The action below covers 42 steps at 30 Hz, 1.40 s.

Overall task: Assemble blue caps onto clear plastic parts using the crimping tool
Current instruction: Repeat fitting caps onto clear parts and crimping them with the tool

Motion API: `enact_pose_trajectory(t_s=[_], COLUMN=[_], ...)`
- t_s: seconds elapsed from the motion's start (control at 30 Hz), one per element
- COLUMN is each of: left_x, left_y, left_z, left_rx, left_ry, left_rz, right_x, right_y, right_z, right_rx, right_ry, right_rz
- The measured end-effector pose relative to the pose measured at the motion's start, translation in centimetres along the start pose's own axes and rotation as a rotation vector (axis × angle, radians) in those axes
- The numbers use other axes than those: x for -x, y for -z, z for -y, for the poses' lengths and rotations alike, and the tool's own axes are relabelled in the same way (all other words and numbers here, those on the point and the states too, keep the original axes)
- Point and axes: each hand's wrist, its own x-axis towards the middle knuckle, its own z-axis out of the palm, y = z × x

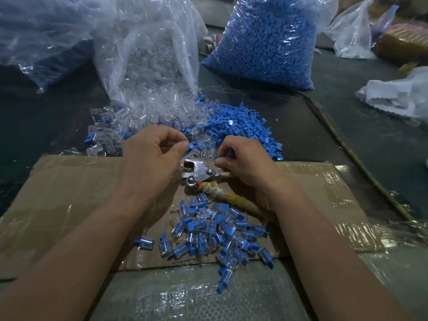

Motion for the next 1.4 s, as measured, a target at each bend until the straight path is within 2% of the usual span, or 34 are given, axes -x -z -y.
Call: enact_pose_trajectory(t_s=[0.13,0.37,0.5,0.63,0.9,1.2,1.4], left_x=[0.0,0.0,0.0,-0.1,0.2,0.8,0.6], left_y=[0.0,0.1,0.3,0.5,0.3,-0.1,0.1], left_z=[0.1,0.0,-0.1,-0.1,-0.7,-1.0,-1.2], left_rx=[-0.028,0.069,0.217,0.192,0.223,0.25,0.413], left_ry=[-0.029,0.069,0.149,0.155,0.15,0.106,0.159], left_rz=[0.023,0.009,-0.024,-0.014,0.079,0.123,0.18], right_x=[0.2,0.6,1.6,2.7,3.2,3.0,3.0], right_y=[0.0,0.1,0.8,0.6,-0.1,-0.4,-0.3], right_z=[0.3,0.6,1.5,3.0,4.3,4.0,3.7], right_rx=[-0.017,-0.004,-0.287,-0.471,-0.498,-0.322,-0.491], right_ry=[-0.008,0.046,0.052,0.092,0.223,0.254,0.186], right_rz=[0.005,-0.069,-0.186,-0.224,-0.354,-0.429,-0.379])
